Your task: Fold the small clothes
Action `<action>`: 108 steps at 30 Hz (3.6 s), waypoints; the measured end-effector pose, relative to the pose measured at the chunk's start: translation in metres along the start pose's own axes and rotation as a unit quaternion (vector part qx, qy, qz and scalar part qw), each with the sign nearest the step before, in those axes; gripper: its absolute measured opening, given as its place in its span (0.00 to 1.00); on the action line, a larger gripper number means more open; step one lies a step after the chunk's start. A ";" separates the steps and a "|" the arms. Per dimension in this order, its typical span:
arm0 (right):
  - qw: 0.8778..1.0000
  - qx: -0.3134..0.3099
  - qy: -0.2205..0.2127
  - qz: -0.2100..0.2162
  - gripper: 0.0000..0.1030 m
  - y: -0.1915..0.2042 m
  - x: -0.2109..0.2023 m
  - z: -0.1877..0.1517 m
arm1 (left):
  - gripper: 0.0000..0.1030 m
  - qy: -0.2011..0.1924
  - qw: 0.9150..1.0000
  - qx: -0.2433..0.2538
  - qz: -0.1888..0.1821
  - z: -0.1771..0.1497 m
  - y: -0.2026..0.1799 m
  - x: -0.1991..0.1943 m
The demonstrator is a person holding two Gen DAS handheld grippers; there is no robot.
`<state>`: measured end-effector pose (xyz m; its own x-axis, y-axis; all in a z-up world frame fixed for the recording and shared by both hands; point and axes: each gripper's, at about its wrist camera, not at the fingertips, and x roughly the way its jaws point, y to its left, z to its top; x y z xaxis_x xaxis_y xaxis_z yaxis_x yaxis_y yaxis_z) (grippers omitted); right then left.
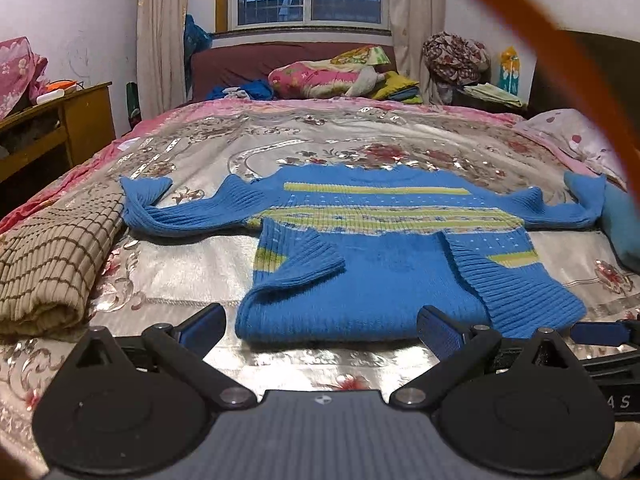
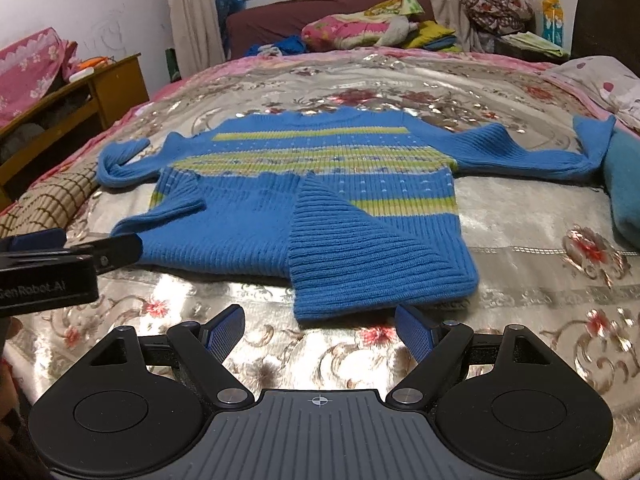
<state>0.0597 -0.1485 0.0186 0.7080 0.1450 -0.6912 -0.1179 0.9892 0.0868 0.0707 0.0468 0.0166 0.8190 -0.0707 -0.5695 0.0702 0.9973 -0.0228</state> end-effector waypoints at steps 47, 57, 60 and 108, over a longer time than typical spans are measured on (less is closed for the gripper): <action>0.993 -0.109 -0.010 -0.047 0.69 0.003 0.033 0.016 | 0.56 0.049 0.993 0.101 -0.030 0.026 0.021 0.101; 0.998 -0.059 -0.001 -0.029 0.10 -0.027 0.025 0.023 | 0.22 0.059 0.996 0.008 -0.069 0.039 0.049 0.095; 0.998 -0.056 -0.007 -0.025 0.04 -0.031 0.017 0.023 | 0.22 0.052 0.995 -0.010 -0.087 0.041 0.055 0.085; 0.999 -0.042 0.033 0.006 0.22 -0.056 -0.003 0.008 | 0.15 0.062 0.986 -0.049 -0.149 0.005 0.093 -0.006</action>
<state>0.0696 -0.2040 0.0219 0.6592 0.1533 -0.7362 -0.1862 0.9818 0.0376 0.0750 0.1395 0.0216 0.6931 -0.3646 -0.6219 0.2375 0.9300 -0.2806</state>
